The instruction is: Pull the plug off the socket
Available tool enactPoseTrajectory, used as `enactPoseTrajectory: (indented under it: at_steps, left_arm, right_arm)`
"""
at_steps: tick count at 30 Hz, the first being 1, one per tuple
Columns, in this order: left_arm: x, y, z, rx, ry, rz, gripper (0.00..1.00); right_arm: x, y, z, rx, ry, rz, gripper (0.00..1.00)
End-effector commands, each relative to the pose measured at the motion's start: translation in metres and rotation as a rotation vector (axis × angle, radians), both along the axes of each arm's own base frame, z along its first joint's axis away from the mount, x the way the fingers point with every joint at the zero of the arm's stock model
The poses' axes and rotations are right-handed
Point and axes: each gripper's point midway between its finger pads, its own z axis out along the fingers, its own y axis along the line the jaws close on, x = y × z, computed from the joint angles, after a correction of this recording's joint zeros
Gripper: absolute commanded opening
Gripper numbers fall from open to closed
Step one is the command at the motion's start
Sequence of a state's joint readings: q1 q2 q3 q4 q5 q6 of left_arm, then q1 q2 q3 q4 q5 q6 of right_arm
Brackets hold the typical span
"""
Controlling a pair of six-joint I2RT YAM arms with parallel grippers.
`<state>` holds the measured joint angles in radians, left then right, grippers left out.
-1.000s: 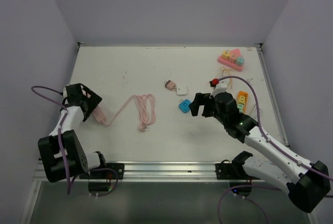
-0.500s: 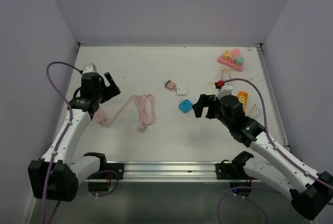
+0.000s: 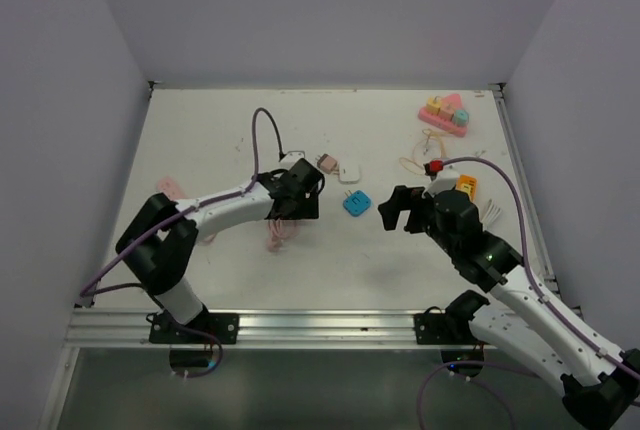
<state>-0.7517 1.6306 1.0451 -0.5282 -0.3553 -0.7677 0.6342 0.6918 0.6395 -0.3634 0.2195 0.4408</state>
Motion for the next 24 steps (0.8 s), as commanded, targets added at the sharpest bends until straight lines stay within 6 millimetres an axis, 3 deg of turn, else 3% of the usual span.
enactPoseTrajectory:
  at_steps: [1,5,10,15,21,24]
  left_arm:
    - [0.016,0.005,0.000,0.117,-0.042,0.076,0.84]
    - [0.015,0.011,-0.026,0.178,-0.009,0.098,0.69]
    - [0.013,0.025,-0.039,0.216,-0.009,0.128,0.44]
    - [0.009,0.077,-0.048,0.261,0.022,0.223,0.14]
    - [0.015,0.171,-0.043,0.290,0.040,0.441,0.13]
    - [0.015,0.196,-0.037,0.280,0.038,0.503,0.16]
  right_arm:
    - [-0.002,-0.008,0.006,-0.019,-0.014,-0.022,0.99]
    - [-0.005,-0.012,0.004,-0.024,-0.012,-0.029,0.99]
    - [-0.006,-0.012,0.000,-0.024,-0.003,-0.030,0.99]
    - [-0.005,-0.012,-0.002,-0.030,0.001,-0.032,0.99]
    - [-0.004,-0.015,-0.008,-0.037,0.015,-0.056,0.99]
    - [-0.002,-0.015,-0.012,-0.043,0.027,-0.065,0.99]
